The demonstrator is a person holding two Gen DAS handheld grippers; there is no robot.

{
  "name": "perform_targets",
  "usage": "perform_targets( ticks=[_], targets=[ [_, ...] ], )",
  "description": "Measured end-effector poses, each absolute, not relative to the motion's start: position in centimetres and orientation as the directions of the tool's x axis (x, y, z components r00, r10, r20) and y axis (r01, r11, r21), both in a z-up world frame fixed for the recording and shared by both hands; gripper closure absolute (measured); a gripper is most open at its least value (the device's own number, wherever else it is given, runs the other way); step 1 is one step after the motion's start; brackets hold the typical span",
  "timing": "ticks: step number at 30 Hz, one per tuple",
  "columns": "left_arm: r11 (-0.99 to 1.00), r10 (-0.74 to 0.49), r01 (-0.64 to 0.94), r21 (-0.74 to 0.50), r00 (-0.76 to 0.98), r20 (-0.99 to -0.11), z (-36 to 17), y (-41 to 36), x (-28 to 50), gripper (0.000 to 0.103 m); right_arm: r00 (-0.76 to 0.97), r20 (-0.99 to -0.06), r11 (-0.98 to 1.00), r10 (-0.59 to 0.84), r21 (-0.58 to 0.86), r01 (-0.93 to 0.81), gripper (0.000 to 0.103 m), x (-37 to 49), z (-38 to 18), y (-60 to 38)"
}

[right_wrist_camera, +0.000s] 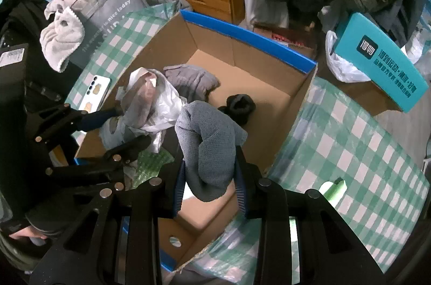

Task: Organize soft objects
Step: 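Lower the white bundle into the box and open the left tool while the right tool releases the grey sock, then withdraw both tools from the box toward the light-green cloth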

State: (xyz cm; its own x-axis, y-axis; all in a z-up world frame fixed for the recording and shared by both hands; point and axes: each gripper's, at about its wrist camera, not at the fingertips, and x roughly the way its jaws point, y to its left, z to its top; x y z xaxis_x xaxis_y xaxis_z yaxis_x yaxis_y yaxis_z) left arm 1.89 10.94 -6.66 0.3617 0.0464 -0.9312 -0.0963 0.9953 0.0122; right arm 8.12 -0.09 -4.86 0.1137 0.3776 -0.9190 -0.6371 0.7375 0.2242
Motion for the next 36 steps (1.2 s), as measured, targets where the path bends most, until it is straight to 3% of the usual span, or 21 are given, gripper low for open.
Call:
perform_targets(
  ticks=[7,9,12,14,16,36],
  targets=[
    [0.995,0.052,-0.096,0.019,0.349,-0.936,-7.0,11.0,2.0,0.052,0.106,-0.921,0.743,0.375,0.230,-0.628,0.069,8.4,-5.5,-0.1],
    [0.995,0.055,-0.099,0.022,0.349,-0.936,-6.9,10.9,2.1,0.044,0.103,-0.921,0.746,0.376,0.234,-0.624,0.068,8.5,-5.6,-0.3],
    [0.994,0.073,-0.106,0.038,0.353,-0.933,-6.9,11.0,2.1,0.034,0.109,-0.920,0.748,0.376,0.232,-0.621,0.058,8.7,-5.6,-0.4],
    [0.993,0.078,-0.108,0.042,0.354,-0.932,-6.9,11.0,2.2,0.033,0.113,-0.921,0.752,0.372,0.227,-0.619,0.041,8.7,-5.6,-0.6],
    [0.993,0.071,-0.111,0.033,0.352,-0.933,-6.9,11.1,2.2,0.033,0.128,-0.922,0.757,0.366,0.215,-0.617,0.035,8.7,-5.4,-0.8],
    [0.999,-0.049,0.006,-0.051,0.397,-0.916,-5.0,5.3,2.7,0.030,0.191,-0.915,0.827,0.355,0.212,-0.521,0.032,9.2,-5.2,-8.5]
  ],
)
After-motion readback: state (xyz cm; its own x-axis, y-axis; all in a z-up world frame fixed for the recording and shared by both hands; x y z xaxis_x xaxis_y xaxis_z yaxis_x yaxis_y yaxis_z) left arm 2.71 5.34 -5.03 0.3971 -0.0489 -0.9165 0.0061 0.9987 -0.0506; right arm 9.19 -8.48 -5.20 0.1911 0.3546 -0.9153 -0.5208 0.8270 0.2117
